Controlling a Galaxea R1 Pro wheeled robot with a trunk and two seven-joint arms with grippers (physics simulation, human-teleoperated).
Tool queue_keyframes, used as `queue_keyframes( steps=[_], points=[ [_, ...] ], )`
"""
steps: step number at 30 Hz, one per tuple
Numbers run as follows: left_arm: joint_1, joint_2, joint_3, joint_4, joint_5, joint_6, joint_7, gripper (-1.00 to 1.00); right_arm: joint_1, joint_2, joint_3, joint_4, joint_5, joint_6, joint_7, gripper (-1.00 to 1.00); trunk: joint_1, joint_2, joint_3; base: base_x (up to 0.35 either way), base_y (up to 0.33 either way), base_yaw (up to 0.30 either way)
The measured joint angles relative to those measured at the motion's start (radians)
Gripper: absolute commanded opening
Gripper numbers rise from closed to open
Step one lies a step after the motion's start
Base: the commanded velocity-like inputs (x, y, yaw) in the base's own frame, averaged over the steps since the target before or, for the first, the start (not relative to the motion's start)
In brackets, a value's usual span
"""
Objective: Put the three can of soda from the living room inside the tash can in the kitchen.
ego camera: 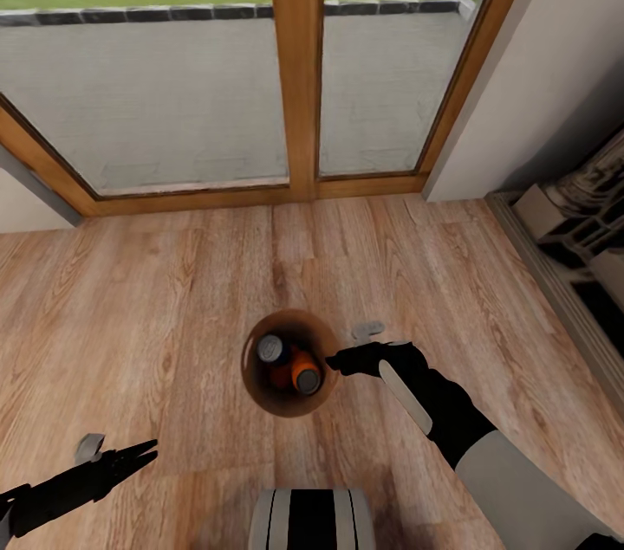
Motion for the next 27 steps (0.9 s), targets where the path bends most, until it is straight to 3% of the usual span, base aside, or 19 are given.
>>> queue_keyframes(
  steps=[18, 27],
  points=[
    [0.000, 0.000, 0.000, 0.000, 0.000, 0.000, 0.000, 1.00, 0.000, 0.000, 0.000, 0.000, 0.000, 0.000, 0.000, 1.00, 0.000, 0.000, 0.000, 0.000, 0.000, 0.000],
    [0.030, -0.006, 0.004, -0.003, 0.002, 0.000, 0.000, 1.00, 0.002, 0.013, 0.004, 0.004, 0.000, 0.000, 0.002, 1.00, 0.000, 0.000, 0.000, 0.046, 0.060, 0.000]
  ],
)
